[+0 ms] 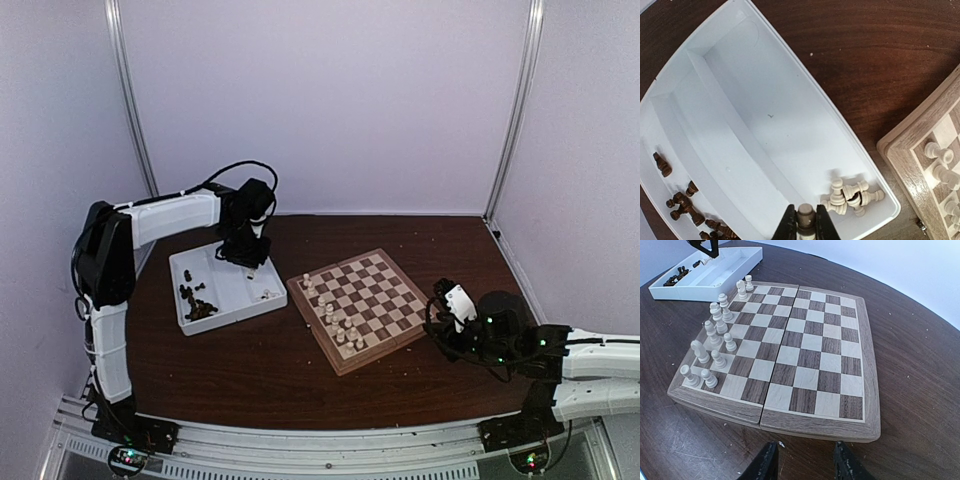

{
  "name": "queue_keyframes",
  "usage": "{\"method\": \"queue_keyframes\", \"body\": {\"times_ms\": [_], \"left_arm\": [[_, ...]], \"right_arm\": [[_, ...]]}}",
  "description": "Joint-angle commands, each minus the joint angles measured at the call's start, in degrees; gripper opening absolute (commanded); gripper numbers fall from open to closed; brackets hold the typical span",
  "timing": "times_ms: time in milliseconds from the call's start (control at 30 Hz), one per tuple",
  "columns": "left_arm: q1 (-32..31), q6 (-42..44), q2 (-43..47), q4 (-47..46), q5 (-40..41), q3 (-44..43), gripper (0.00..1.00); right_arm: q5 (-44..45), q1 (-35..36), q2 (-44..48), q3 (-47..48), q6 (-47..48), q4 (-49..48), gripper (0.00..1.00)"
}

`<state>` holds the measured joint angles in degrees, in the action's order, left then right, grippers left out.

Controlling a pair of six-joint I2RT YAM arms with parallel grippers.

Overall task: Set up the chess pieces on the board
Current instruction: Pick up the chess piece from the storage box, then place the chess piece on the chessboard.

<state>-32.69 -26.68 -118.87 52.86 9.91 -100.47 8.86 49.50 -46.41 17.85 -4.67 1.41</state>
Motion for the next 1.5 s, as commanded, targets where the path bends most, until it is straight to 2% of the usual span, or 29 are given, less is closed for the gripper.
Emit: {"method": "queue_keyframes", "body": {"times_ms": [0,200,367,533,633,833,933,1067,1233,1467], "left_arm": [[-0.27,0.15,2.57,-8.32,-0.48,4.54,0.05],[-0.34,1.54,6.80,-13.70,-5.43,7.57,0.05],[-1.02,1.23,14.66,-19.09,-12.75,12.51,0.05],[-2.72,-0.40,22.17,-27.96,-23.95,19.45,0.05],[-5.80,-1.73,24.81,-31.65,-27.62,21.55,0.06],[-13.25,-5.02,25.50,-38.92,-33.74,21.11,0.06],[-16.03,-5.89,25.40,-44.17,-35.78,21.14,0.06],[-17.42,-7.73,24.90,-51.15,-38.56,21.78,0.06],[-18.33,-9.68,23.66,-56.62,-40.59,22.06,0.07],[-19.31,-10.88,21.75,-59.67,-41.51,21.15,0.07]], "right_arm": [[-0.97,-0.19,-0.02,0.79,0.18,-1.25,0.39],[-2.18,-0.19,0.15,0.96,0.16,-1.30,0.40],[-4.38,-0.20,-1.24,3.49,-1.37,-1.06,0.40],[-11.49,-0.19,-6.03,11.27,-5.56,-0.53,0.41],[-15.85,-0.23,-10.14,17.59,-7.48,1.30,0.41],[-26.42,-0.17,-16.82,28.82,-10.64,3.80,0.41],[-26.73,-0.12,-17.90,32.01,-13.32,3.66,0.41],[-20.82,-0.19,-17.56,33.34,-18.55,5.78,0.42],[-26.32,-0.12,-16.73,31.07,-21.90,-1.11,0.44],[-32.15,-0.10,-17.32,31.82,-22.48,-3.37,0.45]]}}
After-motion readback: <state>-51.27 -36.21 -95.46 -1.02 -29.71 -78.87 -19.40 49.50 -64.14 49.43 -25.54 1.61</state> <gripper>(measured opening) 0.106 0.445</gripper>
